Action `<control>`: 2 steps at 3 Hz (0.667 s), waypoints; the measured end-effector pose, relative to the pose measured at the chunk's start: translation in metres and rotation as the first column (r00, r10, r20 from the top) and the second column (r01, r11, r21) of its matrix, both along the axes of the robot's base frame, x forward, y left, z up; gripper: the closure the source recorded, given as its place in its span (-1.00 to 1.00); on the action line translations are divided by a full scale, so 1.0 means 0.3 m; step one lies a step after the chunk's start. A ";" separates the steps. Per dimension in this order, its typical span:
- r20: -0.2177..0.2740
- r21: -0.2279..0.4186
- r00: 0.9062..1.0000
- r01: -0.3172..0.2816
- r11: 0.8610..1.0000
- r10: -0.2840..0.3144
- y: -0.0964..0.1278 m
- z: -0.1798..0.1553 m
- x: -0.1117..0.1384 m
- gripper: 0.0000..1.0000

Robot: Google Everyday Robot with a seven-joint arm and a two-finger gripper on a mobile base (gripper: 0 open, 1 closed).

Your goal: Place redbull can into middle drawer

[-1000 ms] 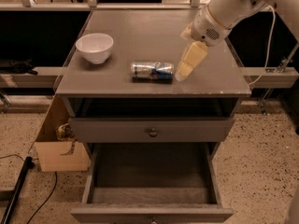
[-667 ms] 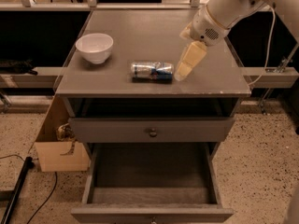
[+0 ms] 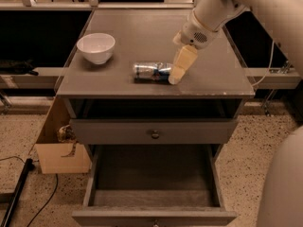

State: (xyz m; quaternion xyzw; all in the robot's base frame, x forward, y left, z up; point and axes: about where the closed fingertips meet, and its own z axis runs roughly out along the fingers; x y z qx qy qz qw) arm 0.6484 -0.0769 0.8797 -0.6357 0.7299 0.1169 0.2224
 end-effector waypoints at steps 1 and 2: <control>-0.015 -0.027 1.000 -0.014 1.000 0.013 0.028 -0.039 0.026 -1.00; -0.033 -0.044 0.999 -0.020 0.999 0.019 0.048 -0.077 0.040 -1.00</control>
Offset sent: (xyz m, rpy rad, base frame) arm 0.0159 0.0181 -0.0328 -0.0654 0.0514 0.0217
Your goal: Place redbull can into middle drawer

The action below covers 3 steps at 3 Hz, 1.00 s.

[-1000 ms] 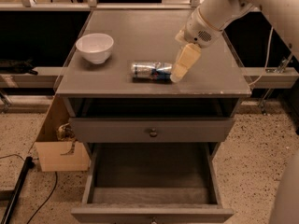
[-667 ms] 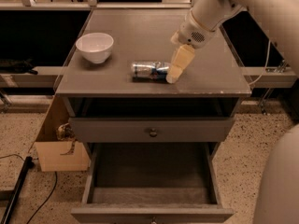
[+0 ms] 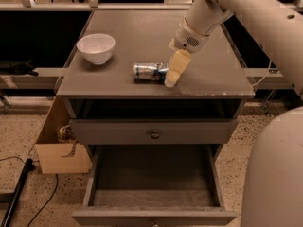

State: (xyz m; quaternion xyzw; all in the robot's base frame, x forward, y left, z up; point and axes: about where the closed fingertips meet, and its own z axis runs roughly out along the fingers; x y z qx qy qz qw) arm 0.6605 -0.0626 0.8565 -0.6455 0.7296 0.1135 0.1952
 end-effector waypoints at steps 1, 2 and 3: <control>-0.014 -0.008 1.000 0.000 1.000 0.000 0.010 -0.028 0.004 -1.00; -0.014 -0.008 1.000 0.000 1.000 0.000 0.010 -0.028 0.004 -0.74; -0.014 -0.008 1.000 0.000 1.000 0.000 0.010 -0.028 0.004 -0.27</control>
Offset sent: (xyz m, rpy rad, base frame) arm 0.0012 0.0031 -0.0083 -0.0078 0.0138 0.0003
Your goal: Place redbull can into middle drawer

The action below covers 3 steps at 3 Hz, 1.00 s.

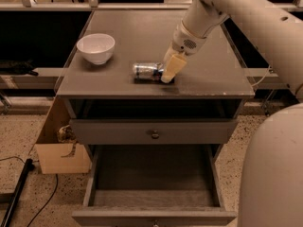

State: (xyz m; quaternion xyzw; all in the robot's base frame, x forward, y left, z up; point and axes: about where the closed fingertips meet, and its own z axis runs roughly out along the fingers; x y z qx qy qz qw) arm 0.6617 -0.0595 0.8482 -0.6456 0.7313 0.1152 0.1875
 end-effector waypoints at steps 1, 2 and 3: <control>0.000 0.000 1.000 0.000 1.000 0.000 0.000 0.000 0.000 0.35; 0.000 0.000 1.000 0.000 1.000 0.000 0.000 0.000 0.000 0.85; 0.000 0.000 1.000 0.000 1.000 0.000 0.000 0.000 0.000 1.00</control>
Offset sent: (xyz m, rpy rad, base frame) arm 0.0000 0.0000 0.0000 0.0000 0.0000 0.0000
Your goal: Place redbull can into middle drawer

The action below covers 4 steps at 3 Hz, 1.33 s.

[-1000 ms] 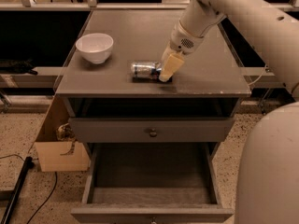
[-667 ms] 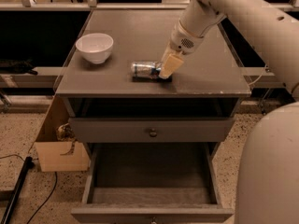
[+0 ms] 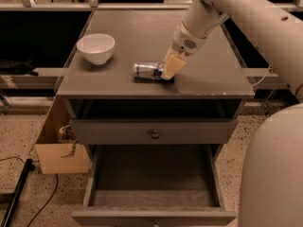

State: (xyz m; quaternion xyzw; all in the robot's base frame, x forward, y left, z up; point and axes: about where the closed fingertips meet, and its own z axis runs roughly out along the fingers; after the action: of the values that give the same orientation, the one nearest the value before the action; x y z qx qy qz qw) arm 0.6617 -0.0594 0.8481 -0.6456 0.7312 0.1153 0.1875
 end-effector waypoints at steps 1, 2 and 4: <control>-0.002 0.000 1.000 0.011 1.000 -0.011 -0.013 0.006 -0.019 1.00; 0.009 0.007 0.999 0.043 0.999 -0.043 -0.052 0.049 -0.085 1.00; 0.019 0.011 0.987 0.162 0.987 -0.162 -0.227 0.251 -0.375 1.00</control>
Offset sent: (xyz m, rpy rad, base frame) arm -0.0766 -0.0480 0.0525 0.0238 -0.0473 -0.1278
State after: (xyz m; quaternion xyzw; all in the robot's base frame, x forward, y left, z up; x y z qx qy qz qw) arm 0.5491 -0.1274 0.9234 -0.5841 0.7789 0.0968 0.2066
